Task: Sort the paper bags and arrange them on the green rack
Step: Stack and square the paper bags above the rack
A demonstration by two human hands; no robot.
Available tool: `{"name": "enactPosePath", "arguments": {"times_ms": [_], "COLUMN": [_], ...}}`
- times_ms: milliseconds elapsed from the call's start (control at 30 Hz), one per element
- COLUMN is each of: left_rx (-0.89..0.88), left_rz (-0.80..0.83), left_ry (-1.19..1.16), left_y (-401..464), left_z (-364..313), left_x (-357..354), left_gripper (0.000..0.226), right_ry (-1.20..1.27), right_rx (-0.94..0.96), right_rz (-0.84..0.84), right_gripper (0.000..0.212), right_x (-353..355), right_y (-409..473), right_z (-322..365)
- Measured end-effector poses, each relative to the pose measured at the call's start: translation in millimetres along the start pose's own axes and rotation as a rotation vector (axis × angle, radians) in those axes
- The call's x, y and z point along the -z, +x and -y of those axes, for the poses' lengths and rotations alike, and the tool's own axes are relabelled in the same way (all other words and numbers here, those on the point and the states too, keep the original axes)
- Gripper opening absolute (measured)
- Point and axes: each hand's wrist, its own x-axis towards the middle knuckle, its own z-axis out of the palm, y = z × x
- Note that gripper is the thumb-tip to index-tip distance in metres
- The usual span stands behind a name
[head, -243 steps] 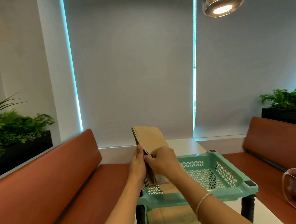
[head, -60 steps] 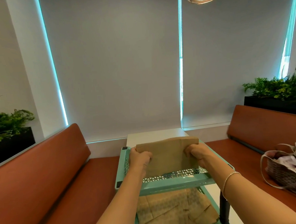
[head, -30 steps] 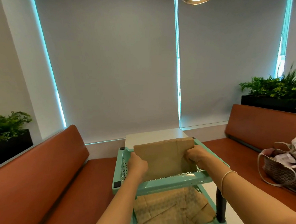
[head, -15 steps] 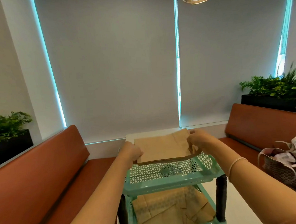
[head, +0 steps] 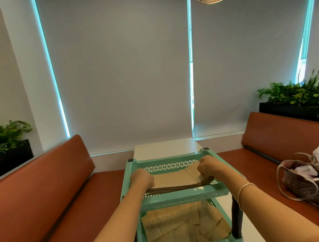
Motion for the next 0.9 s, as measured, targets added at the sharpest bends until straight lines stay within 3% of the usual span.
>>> {"name": "enactPosePath", "arguments": {"times_ms": [200,367,700,900], "left_rx": [0.034,0.04,-0.003,-0.017], "left_rz": [-0.061,-0.1,0.013,0.034], "left_ry": [-0.137,-0.213,-0.217,-0.199], "left_y": [5,4,-2,-3], "left_z": [2,0,-1,-1], "left_x": [-4,-7,-14,-13], "left_gripper": [0.02,0.031,0.03,0.034], "right_ry": [0.114,0.263,0.083,-0.006], "right_rx": [0.026,0.028,-0.12,-0.098], "right_rz": [-0.068,-0.065,-0.045,-0.09], "right_gripper": [0.016,0.032,0.014,0.021], "right_x": [-1,-10,-15,-16], "right_y": [2,2,-2,-7], "right_z": [3,0,1,4]}}
